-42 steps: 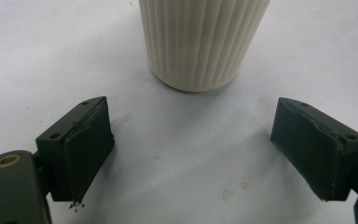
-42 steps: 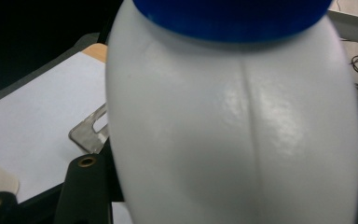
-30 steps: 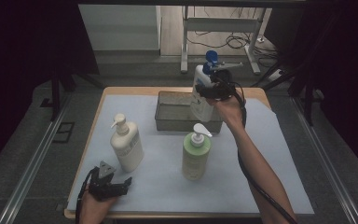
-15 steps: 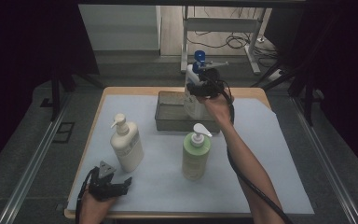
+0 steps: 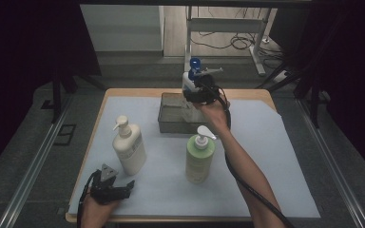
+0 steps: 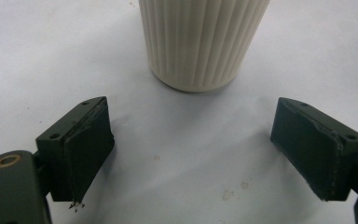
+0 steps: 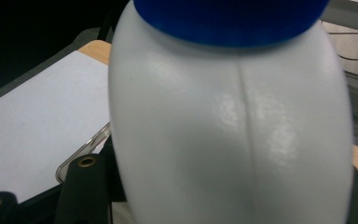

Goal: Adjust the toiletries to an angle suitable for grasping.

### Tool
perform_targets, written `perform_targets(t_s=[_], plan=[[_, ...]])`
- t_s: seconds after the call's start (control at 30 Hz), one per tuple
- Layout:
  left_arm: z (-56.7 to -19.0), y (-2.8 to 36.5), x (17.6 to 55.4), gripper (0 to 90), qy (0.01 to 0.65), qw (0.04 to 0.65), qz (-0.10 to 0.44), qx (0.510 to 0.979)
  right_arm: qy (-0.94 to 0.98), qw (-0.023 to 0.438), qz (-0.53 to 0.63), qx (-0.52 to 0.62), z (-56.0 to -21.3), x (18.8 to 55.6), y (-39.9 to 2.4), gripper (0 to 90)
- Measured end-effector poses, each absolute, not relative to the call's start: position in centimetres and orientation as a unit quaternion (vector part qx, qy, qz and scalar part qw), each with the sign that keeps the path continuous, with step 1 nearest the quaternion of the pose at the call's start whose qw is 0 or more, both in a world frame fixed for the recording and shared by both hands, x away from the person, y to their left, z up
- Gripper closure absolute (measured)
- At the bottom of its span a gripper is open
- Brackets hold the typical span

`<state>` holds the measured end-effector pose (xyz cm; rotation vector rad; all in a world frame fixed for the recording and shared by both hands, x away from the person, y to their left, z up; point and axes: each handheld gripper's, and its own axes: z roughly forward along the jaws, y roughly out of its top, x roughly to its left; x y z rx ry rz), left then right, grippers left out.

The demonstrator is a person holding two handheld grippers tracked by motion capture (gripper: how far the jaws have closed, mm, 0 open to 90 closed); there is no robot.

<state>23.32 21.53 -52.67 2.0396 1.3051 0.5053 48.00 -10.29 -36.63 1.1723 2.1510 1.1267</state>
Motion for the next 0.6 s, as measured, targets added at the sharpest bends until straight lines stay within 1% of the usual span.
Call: perform_targets(t_s=[0.6], plan=[[-52.7, 21.5, 23.3, 12.4, 0.498, 0.327, 0.193, 0.779, 0.79, 0.203, 0.395, 0.422, -39.4, 47.6, -9.4, 39.6]])
